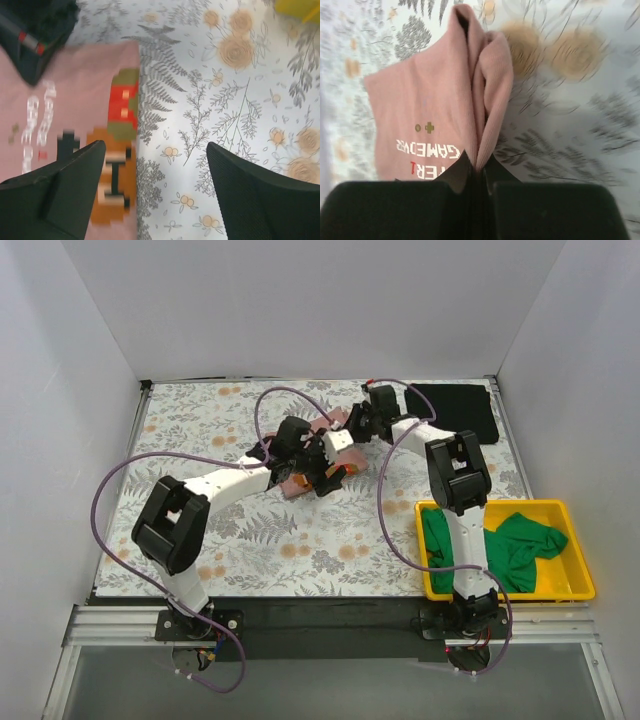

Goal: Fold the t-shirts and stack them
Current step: Neatly place the folded tshirt to the corner

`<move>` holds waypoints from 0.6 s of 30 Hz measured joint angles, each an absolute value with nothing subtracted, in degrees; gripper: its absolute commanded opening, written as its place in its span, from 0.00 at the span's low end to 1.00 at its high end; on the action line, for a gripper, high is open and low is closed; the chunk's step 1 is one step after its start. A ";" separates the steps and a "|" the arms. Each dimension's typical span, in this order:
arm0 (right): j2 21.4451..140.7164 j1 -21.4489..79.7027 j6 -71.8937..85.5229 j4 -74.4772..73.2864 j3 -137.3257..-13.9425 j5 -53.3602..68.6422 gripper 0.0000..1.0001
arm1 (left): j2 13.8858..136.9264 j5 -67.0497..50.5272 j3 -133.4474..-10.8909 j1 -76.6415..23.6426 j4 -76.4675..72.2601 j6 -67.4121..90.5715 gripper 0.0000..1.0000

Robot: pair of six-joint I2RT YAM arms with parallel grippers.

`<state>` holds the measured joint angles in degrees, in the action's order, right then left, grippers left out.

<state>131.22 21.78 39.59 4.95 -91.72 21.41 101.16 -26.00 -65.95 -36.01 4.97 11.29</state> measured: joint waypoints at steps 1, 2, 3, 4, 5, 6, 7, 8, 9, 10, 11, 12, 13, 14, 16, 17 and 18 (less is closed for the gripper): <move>131.24 21.45 35.11 1.30 -94.54 19.92 0.01 | 100.49 -26.22 -66.81 -35.18 6.26 13.37 0.84; 131.24 21.10 30.46 -2.20 -97.34 18.33 0.01 | 99.74 -26.26 -67.72 -34.22 7.73 15.40 0.84; 131.28 20.84 26.81 -4.97 -99.70 17.15 0.01 | 99.20 -26.22 -68.42 -33.41 8.84 16.69 0.84; 131.55 20.38 22.52 -8.27 -102.83 15.64 0.01 | 98.50 -26.20 -69.21 -32.34 10.07 18.44 0.84; 131.74 19.90 18.65 -10.92 -105.58 14.04 0.01 | 97.80 -26.22 -69.89 -31.24 11.25 20.05 0.84; 131.81 19.40 14.92 -13.37 -107.96 12.53 0.01 | 97.23 -26.22 -70.52 -30.35 12.56 21.61 0.84; 131.90 18.79 11.38 -15.51 -110.19 11.16 0.01 | 96.68 -26.17 -70.98 -29.36 13.69 22.92 0.85; 131.94 18.11 8.16 -17.30 -111.98 9.80 0.01 | 96.18 -26.15 -71.18 -28.51 14.63 24.08 0.85; 131.94 17.32 5.10 -18.79 -113.43 8.60 0.01 | 95.70 -26.09 -71.16 -27.86 15.59 25.10 0.85; 131.96 16.49 2.31 -20.18 -114.69 7.51 0.01 | 95.15 -26.00 -70.89 -27.49 16.38 26.02 0.85; 132.00 15.59 -0.21 -21.50 -115.77 6.46 0.01 | 94.56 -25.96 -70.39 -27.33 17.10 26.83 0.85; 132.07 14.68 -2.39 -22.79 -116.73 5.61 0.01 | 93.91 -25.96 -69.73 -27.35 17.72 27.44 0.85; 132.16 13.80 -4.45 -24.05 -117.78 4.73 0.01 | 93.25 -25.98 -69.01 -27.46 18.24 28.03 0.86; 132.31 13.21 -5.87 -24.95 -118.63 4.12 0.01 | 92.66 -26.00 -68.25 -27.53 18.74 28.51 0.86; 132.49 11.64 -9.19 -27.00 -120.66 2.76 0.01 | 91.83 -26.00 -67.09 -27.59 19.57 29.32 0.86; 132.49 10.90 -10.66 -27.79 -121.49 2.26 0.01 | 91.61 -26.00 -66.65 -27.66 20.10 29.67 0.87; 132.49 10.28 -11.88 -28.60 -122.43 1.72 0.01 | 91.53 -25.98 -66.37 -27.73 20.27 29.87 0.87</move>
